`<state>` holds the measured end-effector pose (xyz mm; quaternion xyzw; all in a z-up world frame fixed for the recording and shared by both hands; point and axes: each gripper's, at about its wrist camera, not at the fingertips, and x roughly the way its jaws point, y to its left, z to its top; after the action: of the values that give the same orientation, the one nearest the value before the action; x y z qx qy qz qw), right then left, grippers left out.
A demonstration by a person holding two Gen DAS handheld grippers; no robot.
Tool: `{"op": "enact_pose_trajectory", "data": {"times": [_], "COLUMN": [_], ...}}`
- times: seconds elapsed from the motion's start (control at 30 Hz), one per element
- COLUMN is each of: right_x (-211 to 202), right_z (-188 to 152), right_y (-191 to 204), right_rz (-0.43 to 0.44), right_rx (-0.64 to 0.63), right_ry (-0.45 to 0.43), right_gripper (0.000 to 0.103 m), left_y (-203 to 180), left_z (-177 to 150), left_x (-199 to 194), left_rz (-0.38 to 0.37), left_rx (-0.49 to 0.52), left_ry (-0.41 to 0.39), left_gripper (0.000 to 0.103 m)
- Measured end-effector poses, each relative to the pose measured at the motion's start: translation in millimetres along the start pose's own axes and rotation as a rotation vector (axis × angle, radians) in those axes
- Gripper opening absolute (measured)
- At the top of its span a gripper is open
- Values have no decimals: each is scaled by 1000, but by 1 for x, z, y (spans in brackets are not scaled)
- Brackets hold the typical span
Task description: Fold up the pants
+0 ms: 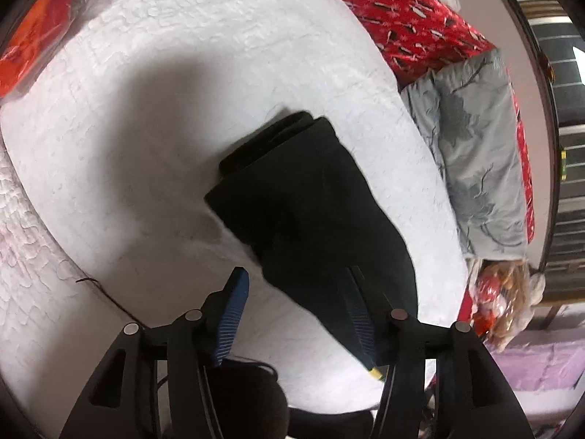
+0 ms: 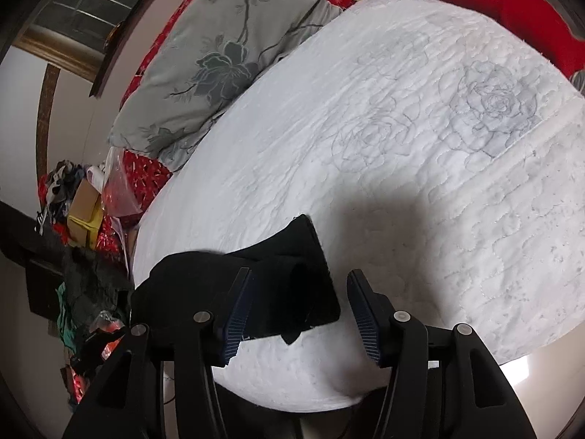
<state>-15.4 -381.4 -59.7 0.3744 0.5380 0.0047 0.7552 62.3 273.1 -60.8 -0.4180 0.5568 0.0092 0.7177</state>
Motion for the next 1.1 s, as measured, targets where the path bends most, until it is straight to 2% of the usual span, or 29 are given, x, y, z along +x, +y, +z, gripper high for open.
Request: {"op": "enact_pose_trajectory", "data": {"times": [0.03, 0.1, 0.27, 0.33, 0.37, 0.4, 0.43, 0.47, 0.53, 0.6, 0.67, 0.7, 0.77, 0.8, 0.93, 1.03, 1.1], "right_x": [4, 16, 35, 40, 42, 45, 49, 54, 55, 27, 8, 10, 35, 43, 53, 57, 55], "right_z": [1, 2, -2, -2, -1, 0, 2, 4, 17, 40, 45, 44, 34, 26, 2, -4, -5], "right_y": [1, 2, -2, 1, 3, 7, 13, 18, 34, 71, 92, 95, 81, 69, 36, 23, 17], "right_rz": [-1, 6, 34, 11, 6, 0, -10, -15, -48, 53, 54, 23, -92, -116, -103, -125, -107], "right_rx": [7, 32, 118, 119, 112, 92, 69, 51, -1, -103, -220, -260, -284, -268, -185, -174, -149], "right_ry": [8, 35, 104, 123, 127, 131, 141, 160, 157, 0, -121, -121, -22, 8, 75, 103, 102], "right_gripper": [55, 55, 55, 55, 55, 44, 14, 4, 3, 3, 3, 3, 3, 3, 3, 3, 4], "left_y": [-1, -2, 5, 2, -1, -4, -7, -9, -19, -23, -21, -15, -2, 6, 22, 26, 27], "left_z": [0, -1, 0, 11, 18, 22, 25, 29, 36, 38, 37, 37, 37, 37, 41, 49, 51], "left_x": [0, 1, 22, 36, 43, 47, 50, 50, 42, 31, 29, 34, 45, 52, 61, 63, 62], "left_rz": [-4, -6, -8, 15, 10, -3, -3, -1, -19, -20, 11, 30, 27, 17, 39, 40, 33], "left_rx": [-5, -7, -12, -21, -28, -32, -39, -47, -48, -38, -23, -30, -77, -110, -146, -177, -190], "left_ry": [-2, 7, 55, 55, 61, 76, 82, 76, 36, -6, -22, -6, 37, 58, 74, 79, 74], "left_gripper": [56, 68, 67, 56, 34, 14, 10, 8, 7, 7, 7, 7, 7, 7, 7, 7, 7]}}
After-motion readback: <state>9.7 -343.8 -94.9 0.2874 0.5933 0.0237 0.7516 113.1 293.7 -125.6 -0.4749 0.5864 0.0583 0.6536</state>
